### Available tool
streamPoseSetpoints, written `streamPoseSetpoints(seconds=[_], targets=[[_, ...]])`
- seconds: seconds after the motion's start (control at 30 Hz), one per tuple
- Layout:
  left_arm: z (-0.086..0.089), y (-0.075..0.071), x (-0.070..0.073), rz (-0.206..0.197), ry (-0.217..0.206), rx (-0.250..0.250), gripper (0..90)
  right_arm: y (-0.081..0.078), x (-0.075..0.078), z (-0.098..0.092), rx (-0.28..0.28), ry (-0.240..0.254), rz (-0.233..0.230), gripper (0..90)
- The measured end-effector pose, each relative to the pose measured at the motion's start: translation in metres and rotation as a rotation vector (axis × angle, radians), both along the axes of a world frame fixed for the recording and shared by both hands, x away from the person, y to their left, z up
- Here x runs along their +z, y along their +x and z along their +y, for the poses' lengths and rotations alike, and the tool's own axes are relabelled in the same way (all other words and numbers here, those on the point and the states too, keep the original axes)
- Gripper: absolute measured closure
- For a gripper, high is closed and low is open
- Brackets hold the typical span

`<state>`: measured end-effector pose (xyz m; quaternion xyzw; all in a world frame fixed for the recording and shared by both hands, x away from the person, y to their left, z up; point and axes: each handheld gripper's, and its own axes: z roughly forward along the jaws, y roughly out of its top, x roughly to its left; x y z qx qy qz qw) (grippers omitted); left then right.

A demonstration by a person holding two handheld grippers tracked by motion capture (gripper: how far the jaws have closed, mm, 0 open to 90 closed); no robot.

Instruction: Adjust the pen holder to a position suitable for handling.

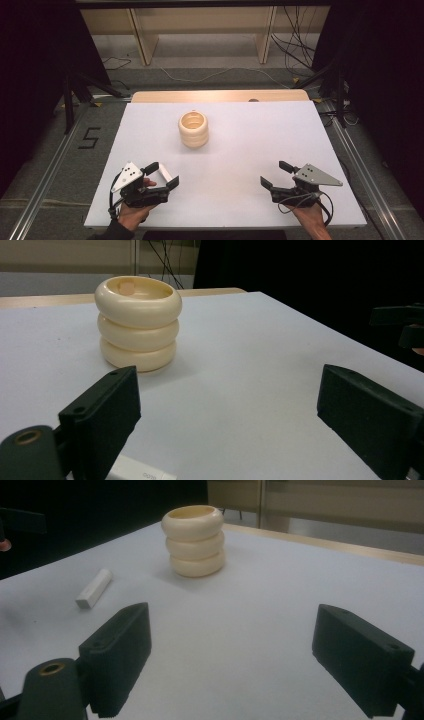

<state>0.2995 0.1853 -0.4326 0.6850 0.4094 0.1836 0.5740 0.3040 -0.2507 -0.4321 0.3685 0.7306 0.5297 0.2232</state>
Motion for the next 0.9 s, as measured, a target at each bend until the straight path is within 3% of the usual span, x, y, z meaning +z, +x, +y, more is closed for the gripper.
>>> streamPoseSetpoints(seconds=[0.6, 0.73, 0.9], targets=[[0.001, 0.003, 0.001, 0.004, 0.004, 0.024, 10.1, -0.001, 0.001, 0.001, -0.011, -0.006, -0.004, 17.0], [0.003, 0.007, 0.001, 0.016, -0.018, 0.05, 10.9, -0.001, 0.001, 0.001, -0.012, -0.009, -0.003, 17.0], [0.005, 0.017, 0.002, 0.041, -0.012, 0.084, 13.8, 0.0, 0.001, 0.002, -0.012, -0.008, -0.009, 17.1]])
